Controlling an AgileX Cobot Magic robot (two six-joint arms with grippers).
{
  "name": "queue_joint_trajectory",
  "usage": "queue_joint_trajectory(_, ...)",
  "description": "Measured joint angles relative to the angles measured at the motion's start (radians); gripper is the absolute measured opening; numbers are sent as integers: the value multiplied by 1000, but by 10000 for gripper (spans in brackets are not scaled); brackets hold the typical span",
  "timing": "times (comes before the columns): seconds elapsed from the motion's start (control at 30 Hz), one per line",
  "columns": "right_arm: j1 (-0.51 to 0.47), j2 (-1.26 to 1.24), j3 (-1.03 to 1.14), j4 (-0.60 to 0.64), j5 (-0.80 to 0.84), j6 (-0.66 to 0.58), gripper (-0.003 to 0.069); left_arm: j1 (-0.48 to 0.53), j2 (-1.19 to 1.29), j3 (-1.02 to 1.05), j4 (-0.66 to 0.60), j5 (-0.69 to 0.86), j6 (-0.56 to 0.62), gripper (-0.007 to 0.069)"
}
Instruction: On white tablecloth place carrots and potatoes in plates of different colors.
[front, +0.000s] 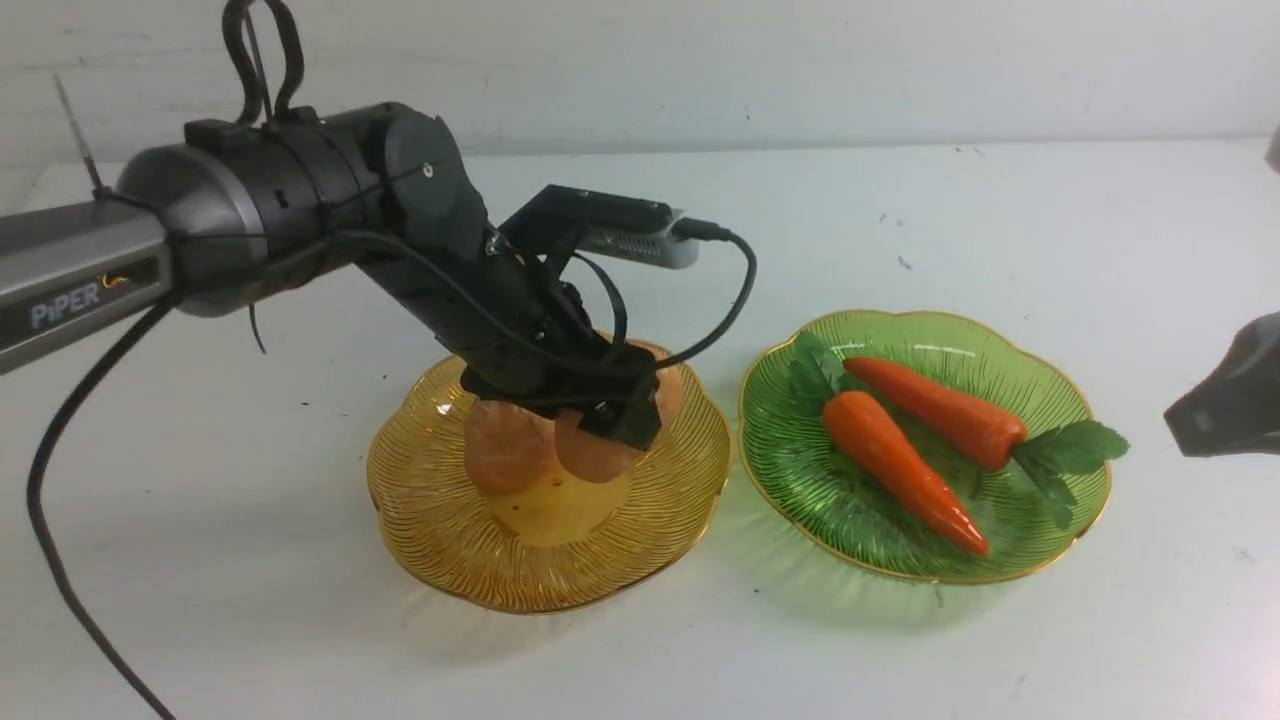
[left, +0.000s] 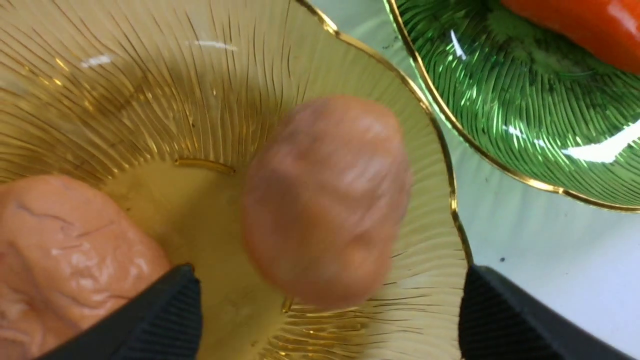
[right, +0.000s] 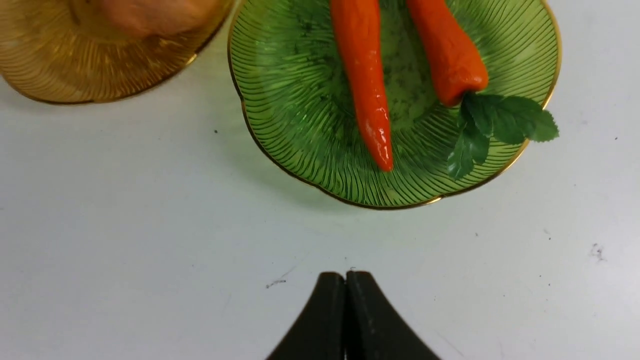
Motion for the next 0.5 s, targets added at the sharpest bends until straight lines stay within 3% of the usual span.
queue_joint_trajectory(0.27,0,-204,46,0,6,23,-15,0,-3,-14,14,51,1,629)
queue_joint_trajectory(0.43,-1,-406,206,4,-76,42,-15,0,-31,-67,45,134,1,498)
queue_joint_trajectory(0.5,-1,-494,303,17,-175,45,-15,0,-45,-96,61,173,1,408)
